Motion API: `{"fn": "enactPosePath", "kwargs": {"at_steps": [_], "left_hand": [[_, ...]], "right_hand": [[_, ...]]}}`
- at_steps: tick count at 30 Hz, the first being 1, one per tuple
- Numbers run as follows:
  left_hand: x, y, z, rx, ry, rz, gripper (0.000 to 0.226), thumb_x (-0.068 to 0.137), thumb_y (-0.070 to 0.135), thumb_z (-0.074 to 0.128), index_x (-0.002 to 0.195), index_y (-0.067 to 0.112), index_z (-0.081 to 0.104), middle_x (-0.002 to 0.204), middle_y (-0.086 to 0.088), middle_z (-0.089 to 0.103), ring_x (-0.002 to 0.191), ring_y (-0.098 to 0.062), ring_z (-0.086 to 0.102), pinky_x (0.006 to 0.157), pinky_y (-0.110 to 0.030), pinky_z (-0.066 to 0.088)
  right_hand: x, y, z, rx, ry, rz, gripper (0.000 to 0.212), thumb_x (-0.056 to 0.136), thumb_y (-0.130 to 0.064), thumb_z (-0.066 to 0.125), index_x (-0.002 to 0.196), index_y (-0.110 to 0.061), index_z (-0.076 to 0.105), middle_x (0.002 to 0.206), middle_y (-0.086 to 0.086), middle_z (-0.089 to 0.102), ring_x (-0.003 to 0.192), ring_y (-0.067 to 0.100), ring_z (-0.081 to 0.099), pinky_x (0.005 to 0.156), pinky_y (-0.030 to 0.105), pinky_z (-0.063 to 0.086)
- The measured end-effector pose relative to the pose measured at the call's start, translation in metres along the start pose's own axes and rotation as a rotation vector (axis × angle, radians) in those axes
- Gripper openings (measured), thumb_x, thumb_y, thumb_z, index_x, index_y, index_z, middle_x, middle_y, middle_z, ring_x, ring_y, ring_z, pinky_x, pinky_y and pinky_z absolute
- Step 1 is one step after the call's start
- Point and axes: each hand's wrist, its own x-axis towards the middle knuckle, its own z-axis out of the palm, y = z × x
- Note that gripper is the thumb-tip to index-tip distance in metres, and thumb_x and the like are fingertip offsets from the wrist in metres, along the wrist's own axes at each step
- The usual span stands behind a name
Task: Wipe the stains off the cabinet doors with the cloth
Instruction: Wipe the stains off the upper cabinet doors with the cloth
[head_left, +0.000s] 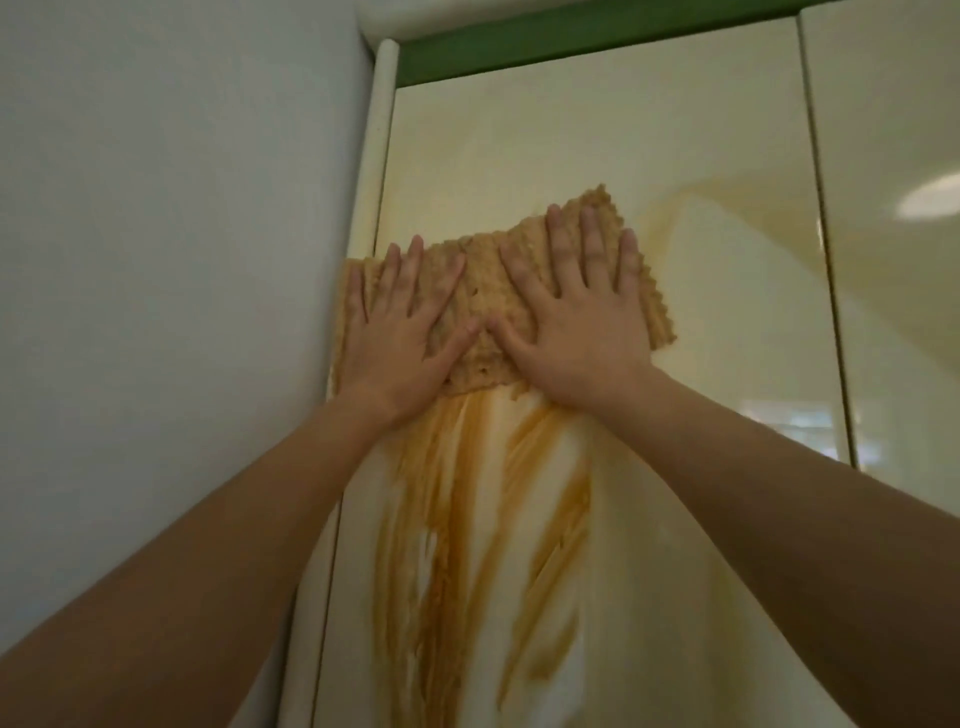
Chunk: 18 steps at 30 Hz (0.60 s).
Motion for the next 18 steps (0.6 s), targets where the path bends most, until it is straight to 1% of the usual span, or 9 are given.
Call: {"fn": "enactPosePath", "kwargs": {"at_steps": [5,10,12,14,16,18], "left_hand": [[-0.113,0.023,0.02,-0.02,-0.039,-0.022,0.072,0.097,0.072,0.012,0.161,0.04,0.002,0.171,-0.003,-0.008,0.157,-0.021,-0.012,0.123,-0.06,-0.004],[-0.244,0.06,0.044,-0.015,-0.092,-0.051,0.073,0.098,0.068,0.021,0.161,0.031,0.019,0.171,-0.01,0.005,0.158,-0.03,0.003,0.119,-0.07,0.004],[-0.291,0.077,0.053,0.003,-0.095,-0.049,0.075,0.098,0.069,0.023,0.159,0.026,0.027,0.17,-0.014,0.011,0.157,-0.034,0.009,0.117,-0.072,0.007],[-0.331,0.094,0.062,0.024,-0.09,-0.04,0.074,0.098,0.068,0.025,0.157,0.023,0.033,0.168,-0.016,0.016,0.156,-0.036,0.013,0.117,-0.074,0.008],[-0.36,0.106,0.067,0.034,-0.089,-0.027,0.075,0.098,0.068,0.027,0.156,0.022,0.035,0.168,-0.019,0.017,0.155,-0.039,0.015,0.116,-0.074,0.007],[-0.387,0.121,0.071,0.049,-0.105,-0.003,0.075,0.097,0.068,0.028,0.157,0.023,0.033,0.167,-0.02,0.016,0.154,-0.041,0.016,0.116,-0.075,0.008]], "right_hand": [[-0.107,-0.018,0.017,0.059,-0.033,-0.082,0.076,0.099,-0.072,0.02,0.164,-0.035,0.01,0.172,0.013,-0.011,0.157,0.037,-0.015,0.123,0.063,-0.002],[-0.233,-0.026,0.032,0.103,-0.126,-0.192,0.075,0.101,-0.067,0.028,0.164,-0.03,0.013,0.172,0.012,-0.007,0.158,0.033,-0.012,0.124,0.061,0.006],[-0.278,-0.026,0.036,0.113,-0.148,-0.236,0.076,0.101,-0.065,0.033,0.164,-0.028,0.015,0.172,0.011,-0.005,0.159,0.033,-0.009,0.125,0.06,0.008],[-0.321,-0.025,0.04,0.106,-0.175,-0.252,0.075,0.101,-0.063,0.035,0.164,-0.028,0.015,0.173,0.01,-0.004,0.159,0.031,-0.008,0.126,0.06,0.009],[-0.354,-0.024,0.043,0.104,-0.188,-0.257,0.074,0.102,-0.062,0.034,0.164,-0.027,0.015,0.173,0.009,-0.004,0.159,0.031,-0.006,0.126,0.059,0.009],[-0.387,-0.023,0.046,0.095,-0.195,-0.274,0.073,0.102,-0.06,0.034,0.165,-0.027,0.015,0.173,0.009,-0.002,0.159,0.031,-0.004,0.126,0.059,0.01]]}}
